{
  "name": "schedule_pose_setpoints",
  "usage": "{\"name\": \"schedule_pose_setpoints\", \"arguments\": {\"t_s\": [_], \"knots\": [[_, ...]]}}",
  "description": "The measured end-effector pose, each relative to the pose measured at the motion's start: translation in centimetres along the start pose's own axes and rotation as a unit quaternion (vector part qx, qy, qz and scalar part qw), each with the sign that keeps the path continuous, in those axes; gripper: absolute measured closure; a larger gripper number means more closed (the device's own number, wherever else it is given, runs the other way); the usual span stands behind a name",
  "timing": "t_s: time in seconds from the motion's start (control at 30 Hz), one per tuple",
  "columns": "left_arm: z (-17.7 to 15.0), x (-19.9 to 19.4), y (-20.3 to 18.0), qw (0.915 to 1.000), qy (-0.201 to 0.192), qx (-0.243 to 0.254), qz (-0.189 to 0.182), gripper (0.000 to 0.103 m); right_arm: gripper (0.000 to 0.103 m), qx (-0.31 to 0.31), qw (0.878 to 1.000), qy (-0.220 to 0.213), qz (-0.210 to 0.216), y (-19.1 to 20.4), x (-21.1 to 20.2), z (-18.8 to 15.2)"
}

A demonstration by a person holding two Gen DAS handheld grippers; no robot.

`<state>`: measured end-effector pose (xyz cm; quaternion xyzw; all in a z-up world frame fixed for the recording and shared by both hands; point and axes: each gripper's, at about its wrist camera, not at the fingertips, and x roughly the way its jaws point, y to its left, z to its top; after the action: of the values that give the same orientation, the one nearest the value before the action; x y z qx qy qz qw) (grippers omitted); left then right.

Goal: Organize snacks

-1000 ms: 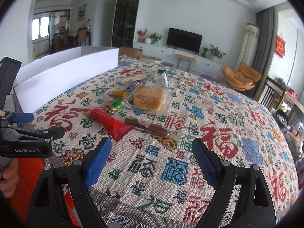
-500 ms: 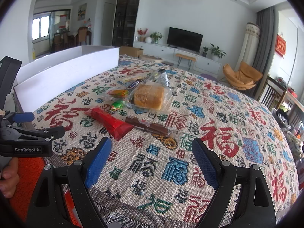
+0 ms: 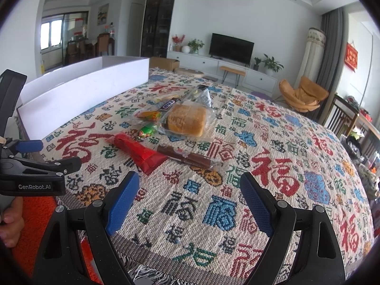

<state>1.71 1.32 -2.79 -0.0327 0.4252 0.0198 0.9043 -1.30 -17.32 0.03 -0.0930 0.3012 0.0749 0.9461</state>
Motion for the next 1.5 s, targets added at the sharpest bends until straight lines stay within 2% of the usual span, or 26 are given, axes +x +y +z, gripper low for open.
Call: {"name": "schedule_pose_setpoints", "arguments": {"t_s": [0.73, 0.93, 1.1, 1.2, 1.33, 1.4, 1.5], "knots": [[0.0, 0.0, 0.0, 1.0000, 0.000, 0.000, 0.000, 0.000, 0.014, -0.001, 1.000, 0.002, -0.001, 0.1, 0.1, -0.1], [0.0, -0.5, 1.6, 0.9997, -0.006, -0.022, -0.002, 0.000, 0.014, 0.006, 1.000, 0.011, -0.001, -0.3, 0.5, 0.0], [-0.1, 0.1, 2.0, 0.9997, 0.005, -0.024, -0.002, 0.000, 0.014, 0.015, 0.999, -0.010, 0.031, -2.0, -0.1, 1.3], [-0.1, 0.3, 1.4, 0.9999, 0.005, -0.011, 0.004, 0.000, 0.014, 0.009, 0.998, 0.008, 0.061, -3.0, 1.6, 2.5], [-0.1, 0.5, 1.2, 0.9999, 0.008, -0.002, 0.006, 0.000, 0.014, -0.024, 0.991, 0.060, 0.116, -3.3, 5.2, 4.4], [-0.1, 0.6, 1.4, 0.9999, 0.013, -0.005, 0.003, 0.000, 0.014, -0.059, 0.988, 0.086, 0.118, -3.0, 6.9, 4.9], [0.0, 0.9, 1.8, 0.9997, 0.018, -0.016, -0.005, 0.000, 0.014, -0.096, 0.985, 0.106, 0.092, -2.7, 8.7, 4.8]]}}
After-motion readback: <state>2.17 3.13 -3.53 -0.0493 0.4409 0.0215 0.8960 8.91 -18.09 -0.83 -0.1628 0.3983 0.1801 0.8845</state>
